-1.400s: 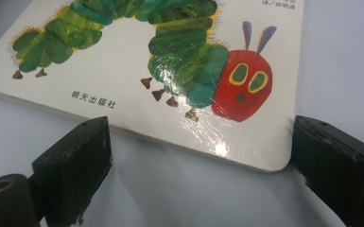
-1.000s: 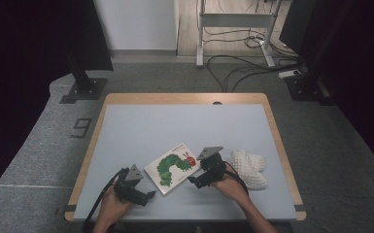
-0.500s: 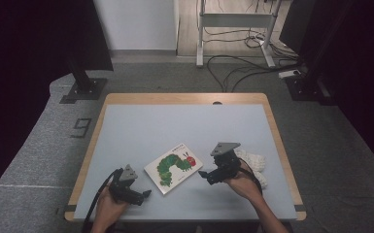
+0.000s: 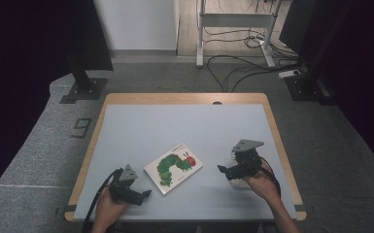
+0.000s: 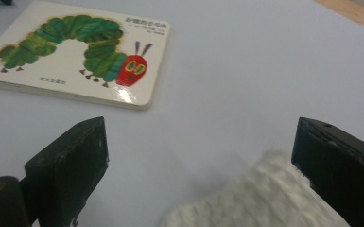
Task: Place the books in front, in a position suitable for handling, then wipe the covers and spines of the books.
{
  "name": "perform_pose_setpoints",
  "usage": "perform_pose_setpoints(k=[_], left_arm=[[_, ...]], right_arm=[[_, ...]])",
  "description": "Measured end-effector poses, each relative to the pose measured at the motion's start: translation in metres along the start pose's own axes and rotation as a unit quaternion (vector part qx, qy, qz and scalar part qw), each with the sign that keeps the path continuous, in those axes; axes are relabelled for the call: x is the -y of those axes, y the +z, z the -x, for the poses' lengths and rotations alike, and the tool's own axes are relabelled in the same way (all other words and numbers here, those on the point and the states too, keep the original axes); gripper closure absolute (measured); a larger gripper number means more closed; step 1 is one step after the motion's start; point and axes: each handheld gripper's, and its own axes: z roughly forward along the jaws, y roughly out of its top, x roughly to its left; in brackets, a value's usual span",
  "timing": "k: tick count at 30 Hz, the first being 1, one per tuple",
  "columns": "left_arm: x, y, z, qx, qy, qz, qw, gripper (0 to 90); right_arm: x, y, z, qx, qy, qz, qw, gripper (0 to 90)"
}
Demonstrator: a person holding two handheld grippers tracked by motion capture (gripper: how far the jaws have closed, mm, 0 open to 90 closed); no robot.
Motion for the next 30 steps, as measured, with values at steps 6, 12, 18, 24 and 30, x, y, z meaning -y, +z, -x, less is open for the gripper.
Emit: perform_pose_setpoints(k=[6,12,18,24,30], left_arm=[[0.000,0.000,0.000,0.000,0.000,0.000,1.0000,0.0],[0.000,0.000,0.000,0.000,0.000,0.000,1.0000,0.0],[0.000,0.000,0.000,0.000,-0.001,0.000,1.0000,0.0],[0.000,0.000,0.000,0.000,0.000,0.000,1.0000,0.0],[0.000,0.000,0.000,0.000,-0.001,0.000,1.0000,0.0]], right_arm=[[0.012,-0.009,0.011,0.021,0.019,-0.006,0.9996,3.4],[0.024,-0.014,0.019,0.033,0.034,-0.014,0.9988,0.7],[0.037,-0.015,0.027,0.049,0.040,-0.026,0.9977,0.0],[0.052,-0.006,0.036,0.048,0.057,-0.038,0.9965,0.0],[0.062,0.007,0.037,0.030,0.060,-0.047,0.9966,0.0]])
